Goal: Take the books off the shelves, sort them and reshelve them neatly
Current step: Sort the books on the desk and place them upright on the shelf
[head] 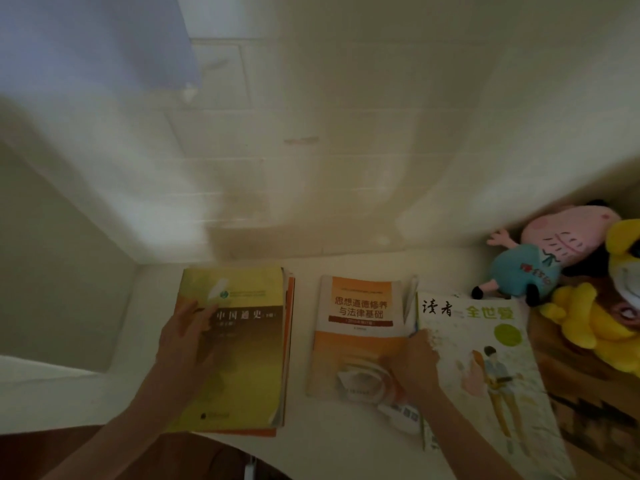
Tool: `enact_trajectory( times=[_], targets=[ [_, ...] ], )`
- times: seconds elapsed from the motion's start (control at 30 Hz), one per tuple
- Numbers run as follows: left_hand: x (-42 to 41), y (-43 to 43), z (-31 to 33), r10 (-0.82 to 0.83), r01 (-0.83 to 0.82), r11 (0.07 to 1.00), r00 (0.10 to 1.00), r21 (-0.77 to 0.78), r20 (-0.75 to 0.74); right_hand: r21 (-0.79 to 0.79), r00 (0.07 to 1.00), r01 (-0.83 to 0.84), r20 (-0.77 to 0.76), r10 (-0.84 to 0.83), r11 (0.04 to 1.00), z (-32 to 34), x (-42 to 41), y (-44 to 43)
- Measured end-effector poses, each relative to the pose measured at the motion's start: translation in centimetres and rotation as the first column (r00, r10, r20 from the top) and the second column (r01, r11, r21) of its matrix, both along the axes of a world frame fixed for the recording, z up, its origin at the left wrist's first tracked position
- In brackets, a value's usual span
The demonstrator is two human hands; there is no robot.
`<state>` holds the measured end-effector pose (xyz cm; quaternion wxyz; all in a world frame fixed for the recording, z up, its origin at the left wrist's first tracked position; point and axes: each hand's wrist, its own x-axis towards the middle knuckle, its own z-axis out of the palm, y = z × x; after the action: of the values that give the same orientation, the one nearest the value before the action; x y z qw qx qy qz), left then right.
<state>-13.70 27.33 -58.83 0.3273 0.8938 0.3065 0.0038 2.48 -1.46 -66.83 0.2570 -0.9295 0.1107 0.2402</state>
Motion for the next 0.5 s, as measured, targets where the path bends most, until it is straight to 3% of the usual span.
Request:
enact_trajectory(
  times=[0.17,0.33,0.5],
  targets=[
    [0.9,-0.6,0.6,-0.031,0.032,0.999,0.999,-0.012,0.040,0.026,1.000,0.013,-0.020,-0.013,1.000,-0.8,-0.1,-0.2],
    [1.0,-0.1,0.7,-0.032,0.035,0.996,0.999,-0.081,0.041,0.302,1.000,-0.006,0.006,0.005,0.953,2.7,-0.6,-0.1],
    [0.1,1.2,0.8,0.043,-0.035,0.988,0.998,-0.152,0.045,0.356,0.984,-0.097,0.173,0.036,0.929,8.3,0.4,-0.7]
  ],
)
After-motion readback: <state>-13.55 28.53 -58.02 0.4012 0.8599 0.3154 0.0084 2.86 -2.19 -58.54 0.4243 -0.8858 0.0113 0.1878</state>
